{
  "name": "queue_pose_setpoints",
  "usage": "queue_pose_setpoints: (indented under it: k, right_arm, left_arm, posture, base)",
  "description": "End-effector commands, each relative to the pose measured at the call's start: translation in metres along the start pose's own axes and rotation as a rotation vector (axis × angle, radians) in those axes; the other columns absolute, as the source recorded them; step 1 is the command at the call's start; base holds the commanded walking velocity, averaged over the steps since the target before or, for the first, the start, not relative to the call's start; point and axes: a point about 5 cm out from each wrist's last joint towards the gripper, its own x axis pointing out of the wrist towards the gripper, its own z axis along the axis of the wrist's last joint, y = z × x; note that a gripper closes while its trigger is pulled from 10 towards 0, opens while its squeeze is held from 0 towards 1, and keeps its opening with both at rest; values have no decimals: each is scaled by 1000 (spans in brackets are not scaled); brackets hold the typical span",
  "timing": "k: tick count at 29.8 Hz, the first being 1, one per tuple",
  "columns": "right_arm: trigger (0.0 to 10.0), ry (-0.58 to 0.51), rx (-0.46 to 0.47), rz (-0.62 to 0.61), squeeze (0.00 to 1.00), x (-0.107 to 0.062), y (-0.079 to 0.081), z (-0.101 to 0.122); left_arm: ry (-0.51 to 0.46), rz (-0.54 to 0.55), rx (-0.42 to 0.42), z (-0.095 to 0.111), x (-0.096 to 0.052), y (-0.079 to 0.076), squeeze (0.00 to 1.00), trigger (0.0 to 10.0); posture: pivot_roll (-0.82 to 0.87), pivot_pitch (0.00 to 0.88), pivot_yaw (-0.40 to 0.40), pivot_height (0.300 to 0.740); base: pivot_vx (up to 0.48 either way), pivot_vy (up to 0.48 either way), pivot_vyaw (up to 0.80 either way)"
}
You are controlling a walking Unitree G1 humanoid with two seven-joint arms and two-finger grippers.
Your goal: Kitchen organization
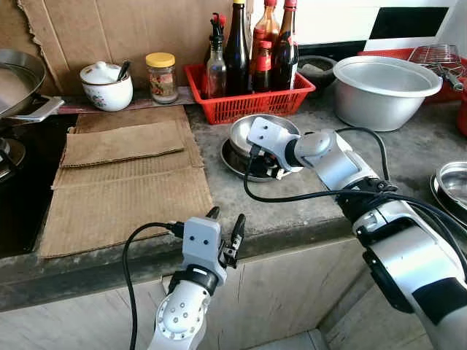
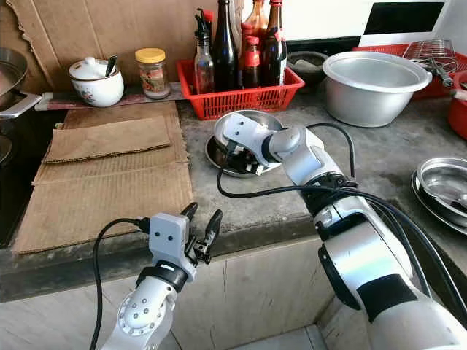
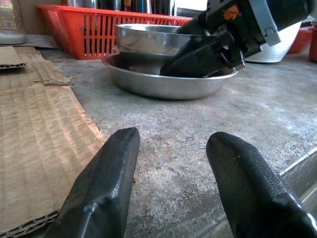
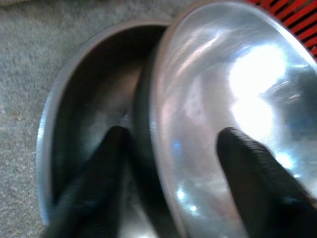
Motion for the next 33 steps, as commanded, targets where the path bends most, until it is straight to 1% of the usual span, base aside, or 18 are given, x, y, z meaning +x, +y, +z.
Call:
queue_pose_setpoints:
  k: [1,12,13,14,18,19,20,21,22,23,25,26,27,28,29,30,31,33]
  right_arm:
    - [0,-11,-8,-15,0,-2,-6,7]
    - [0,-62,-3,-67,0,-3,-11,18]
    - [0,-92,16,-79,0,-4,-12,21]
    - [0,-92,16,-79,0,-4,-12,21]
    - [0,-171,69,-139,0,-7,-14,26]
    - [0,-200,108,-180,0,-9,-15,26]
    - [0,-210,118,-193,0,-9,-15,26]
    - [0,-253,126,-207,0,-11,-15,29]
    - [0,-253,126,-207,0,-11,-15,29]
    - [0,-296,147,-234,0,-14,-16,32]
    - [0,-449,239,-360,0,-28,-18,39]
    - [0,-496,280,-398,0,-33,-18,40]
    - [0,-496,280,-398,0,-33,-18,40]
    - [0,-589,325,-478,0,-48,-12,39]
    - [0,-625,333,-501,0,-53,-7,38]
    - [0,-625,333,-501,0,-53,-7,38]
    - [0,-673,369,-560,0,-62,1,33]
    - [0,-718,376,-611,0,-71,10,29]
  left_arm:
    - [14,20,7,-3,1,1,0,10000]
    - [11,24,12,-2,2,2,0,10000]
    - [10,26,12,-2,2,3,0,10000]
    - [10,26,12,-2,2,3,0,10000]
    - [8,26,14,-2,3,3,0,10000]
    - [6,27,14,-2,4,3,0,10000]
    - [6,28,15,-2,4,4,0,10000]
    - [5,28,16,-1,4,4,0,10000]
    - [5,28,16,-1,4,4,0,10000]
    - [5,29,16,-1,4,4,0,10000]
    - [2,31,18,-1,5,5,0,10000]
    - [0,30,18,-1,5,6,0,10000]
    - [0,30,18,-1,5,6,0,10000]
    - [-9,26,16,1,5,5,0,10000]
    - [-13,23,20,1,6,6,0,10000]
    - [-13,23,20,1,6,6,0,10000]
    - [-17,24,23,2,6,7,0,10000]
    - [-21,25,22,3,6,8,0,10000]
  posture:
    - [50,62,-62,740]
    - [51,61,-58,740]
    - [52,60,-58,740]
    - [52,60,-58,740]
    - [53,57,-55,740]
    - [58,54,-55,740]
    - [58,54,-55,740]
    - [58,54,-55,740]
    - [58,54,-55,740]
    - [61,51,-53,740]
    - [58,48,-47,740]
    - [59,47,-44,740]
    - [59,47,-44,740]
    - [58,43,-40,740]
    - [57,43,-38,740]
    - [57,43,-38,740]
    - [53,41,-32,740]
    - [51,40,-29,740]
  base:
    - [0,0,0]
    - [0,0,0]
    - [0,0,0]
    - [0,0,0]
    - [0,0,0]
    - [0,0,0]
    - [0,0,0]
    - [0,0,0]
    - [0,0,0]
    - [0,0,0]
    - [0,0,0]
    - [0,0,0]
    - [0,0,0]
    - [0,0,0]
    - [0,0,0]
    - [0,0,0]
    - [0,0,0]
    - [0,0,0]
